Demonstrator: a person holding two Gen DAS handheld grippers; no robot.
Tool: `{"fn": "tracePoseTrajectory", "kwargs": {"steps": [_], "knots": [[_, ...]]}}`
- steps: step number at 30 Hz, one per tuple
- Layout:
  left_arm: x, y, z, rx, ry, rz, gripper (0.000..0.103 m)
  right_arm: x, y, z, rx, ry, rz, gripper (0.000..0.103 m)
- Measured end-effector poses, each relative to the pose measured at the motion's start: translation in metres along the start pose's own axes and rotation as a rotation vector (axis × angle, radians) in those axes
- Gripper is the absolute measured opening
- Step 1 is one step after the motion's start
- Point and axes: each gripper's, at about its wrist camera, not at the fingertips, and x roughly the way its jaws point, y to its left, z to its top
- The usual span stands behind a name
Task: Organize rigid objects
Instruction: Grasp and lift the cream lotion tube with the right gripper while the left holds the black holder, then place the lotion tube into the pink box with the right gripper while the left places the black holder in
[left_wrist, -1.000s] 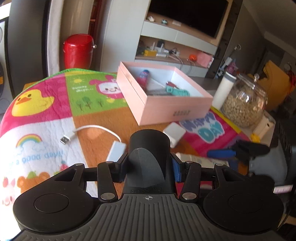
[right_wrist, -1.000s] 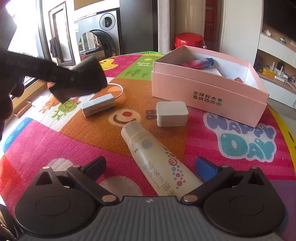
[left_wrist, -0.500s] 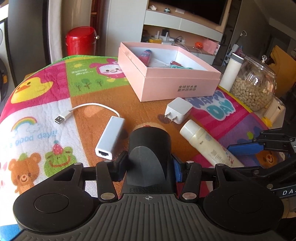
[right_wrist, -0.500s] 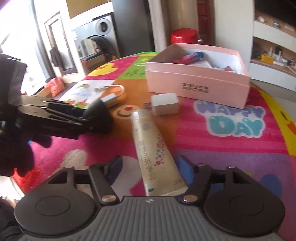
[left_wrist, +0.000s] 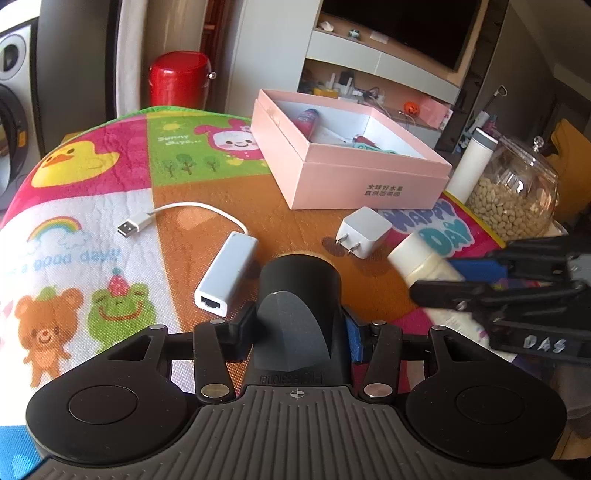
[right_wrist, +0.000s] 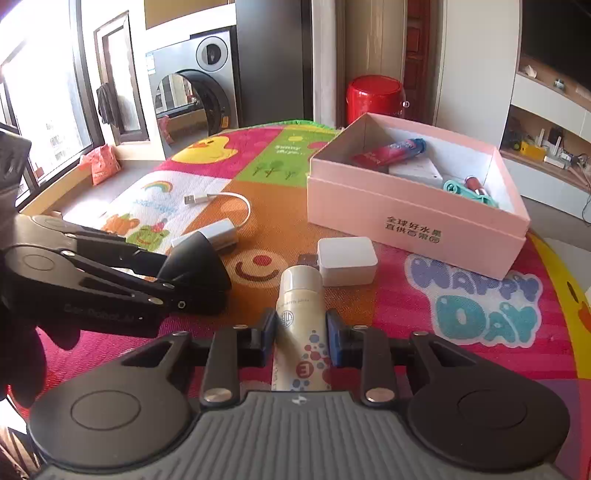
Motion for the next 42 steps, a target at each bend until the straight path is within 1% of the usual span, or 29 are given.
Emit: {"fn": "tracePoseTrajectory", "kwargs": {"steps": [1,3,6,9,12,14,16,19,22,23,25,26,27,29,30,31,33,35,37,39,42], "knots": [[-0.002,-0.005,-0.003,0.037,-0.008,0.01,0.052,-0.009,-0.002,0.0,0.005,-0.015,-0.005,0.028],[-0.005,-0.014,-0.008,0.089,-0.013,-0.003,0.052,-0.032,-0.008,0.0,0.019,-0.051,-0.023,0.028],[-0.012,-0.024,-0.011,0.113,-0.025,-0.048,0.051,-0.065,-0.021,-0.002,0.044,-0.101,-0.063,0.028],[-0.024,-0.034,0.002,0.127,-0.077,-0.074,0.051,-0.096,-0.038,0.001,0.084,-0.167,-0.121,0.028],[-0.033,-0.041,0.022,0.121,-0.121,-0.108,0.051,-0.116,-0.054,0.006,0.12,-0.23,-0.163,0.028],[-0.036,-0.045,0.038,0.113,-0.144,-0.118,0.051,-0.124,-0.062,0.007,0.137,-0.26,-0.191,0.028],[-0.039,-0.048,0.056,0.111,-0.164,-0.125,0.051,-0.128,-0.068,0.006,0.151,-0.276,-0.2,0.028],[-0.048,-0.054,0.096,0.11,-0.237,-0.134,0.051,-0.127,-0.073,0.005,0.166,-0.286,-0.2,0.028],[-0.054,-0.062,0.148,0.098,-0.321,-0.148,0.051,-0.125,-0.076,0.007,0.169,-0.294,-0.198,0.028],[-0.049,-0.061,0.165,0.067,-0.329,-0.163,0.051,-0.124,-0.076,0.008,0.17,-0.296,-0.197,0.028],[-0.033,-0.058,0.191,-0.007,-0.304,-0.178,0.052,-0.121,-0.076,0.011,0.168,-0.298,-0.195,0.028],[-0.025,-0.059,0.2,-0.029,-0.283,-0.161,0.051,-0.119,-0.076,0.013,0.17,-0.297,-0.197,0.028],[-0.016,-0.06,0.205,-0.028,-0.277,-0.129,0.051,-0.117,-0.076,0.014,0.174,-0.294,-0.198,0.028],[-0.009,-0.06,0.203,0.004,-0.306,-0.082,0.051,-0.114,-0.076,0.013,0.178,-0.29,-0.2,0.028],[-0.008,-0.057,0.198,0.003,-0.322,-0.081,0.052,-0.113,-0.076,0.012,0.18,-0.286,-0.203,0.028],[-0.008,-0.05,0.191,-0.016,-0.327,-0.092,0.052,-0.112,-0.077,0.012,0.183,-0.28,-0.206,0.028],[-0.007,-0.033,0.177,-0.074,-0.307,-0.119,0.052,-0.108,-0.078,0.014,0.197,-0.261,-0.221,0.028],[-0.01,-0.012,0.16,-0.135,-0.287,-0.112,0.052,-0.105,-0.08,0.02,0.212,-0.248,-0.241,0.028],[-0.012,0.007,0.14,-0.171,-0.27,-0.092,0.052,-0.105,-0.081,0.033,0.211,-0.259,-0.261,0.028],[-0.011,0.021,0.126,-0.195,-0.242,-0.094,0.052,-0.11,-0.082,0.054,0.217,-0.297,-0.259,0.028],[-0.006,0.032,0.125,-0.247,-0.227,-0.133,0.052,-0.116,-0.092,0.093,0.253,-0.349,-0.224,0.028]]}}
